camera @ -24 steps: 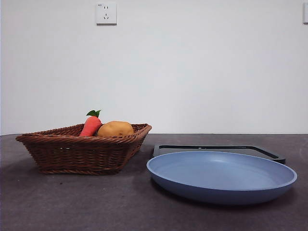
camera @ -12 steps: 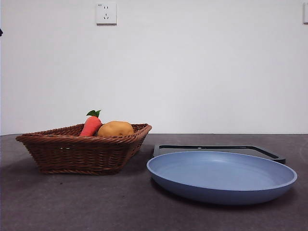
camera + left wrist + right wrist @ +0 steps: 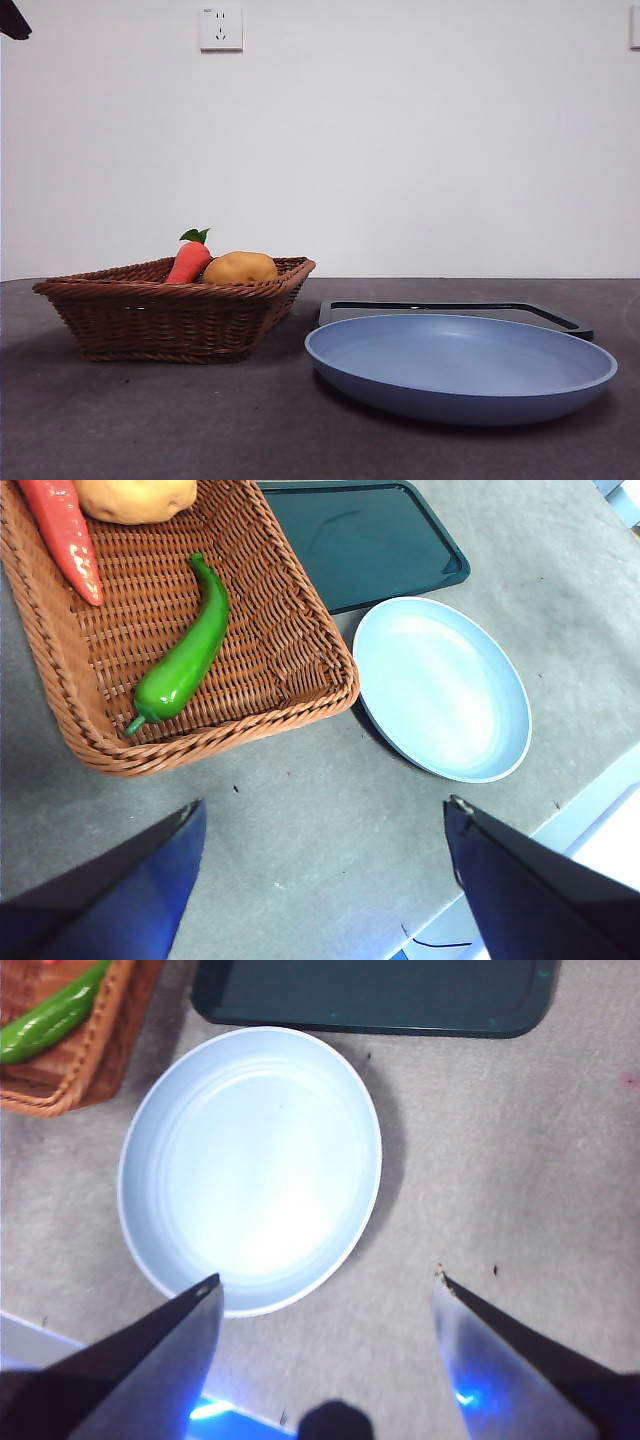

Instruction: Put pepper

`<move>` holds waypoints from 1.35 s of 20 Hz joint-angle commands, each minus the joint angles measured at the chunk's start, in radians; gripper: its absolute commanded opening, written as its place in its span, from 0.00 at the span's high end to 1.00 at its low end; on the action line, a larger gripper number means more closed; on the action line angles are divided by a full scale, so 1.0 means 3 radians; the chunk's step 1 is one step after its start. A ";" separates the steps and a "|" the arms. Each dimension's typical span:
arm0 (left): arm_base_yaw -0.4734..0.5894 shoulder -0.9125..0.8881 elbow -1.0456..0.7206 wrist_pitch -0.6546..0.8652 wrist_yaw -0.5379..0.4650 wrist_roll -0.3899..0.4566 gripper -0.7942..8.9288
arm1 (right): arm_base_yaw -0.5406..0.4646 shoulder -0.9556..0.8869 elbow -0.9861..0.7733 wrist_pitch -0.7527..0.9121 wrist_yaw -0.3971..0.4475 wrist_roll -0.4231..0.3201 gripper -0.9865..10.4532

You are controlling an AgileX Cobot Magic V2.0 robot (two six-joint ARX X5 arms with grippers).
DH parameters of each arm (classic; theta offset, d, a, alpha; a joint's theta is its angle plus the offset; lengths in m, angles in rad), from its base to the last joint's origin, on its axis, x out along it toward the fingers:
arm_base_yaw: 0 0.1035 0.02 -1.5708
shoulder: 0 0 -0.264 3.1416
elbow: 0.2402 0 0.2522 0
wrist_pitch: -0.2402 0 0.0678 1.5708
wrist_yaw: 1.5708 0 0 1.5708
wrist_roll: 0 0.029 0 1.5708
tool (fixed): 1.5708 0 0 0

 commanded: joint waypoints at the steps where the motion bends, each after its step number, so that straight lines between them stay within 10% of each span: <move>1: -0.0001 0.0013 0.0051 0.0015 0.0031 0.0042 0.49 | 0.0018 0.0242 0.0060 0.0144 0.0000 0.0072 0.60; 16: -0.0001 0.0013 0.0051 0.0031 0.0029 0.0042 0.49 | 0.0304 0.2074 0.0060 0.1195 0.0010 0.0069 0.62; 27: -0.0001 0.0013 0.0051 0.0031 0.0014 0.0043 0.49 | 0.0446 0.2375 0.0060 0.1359 0.0196 0.0098 0.91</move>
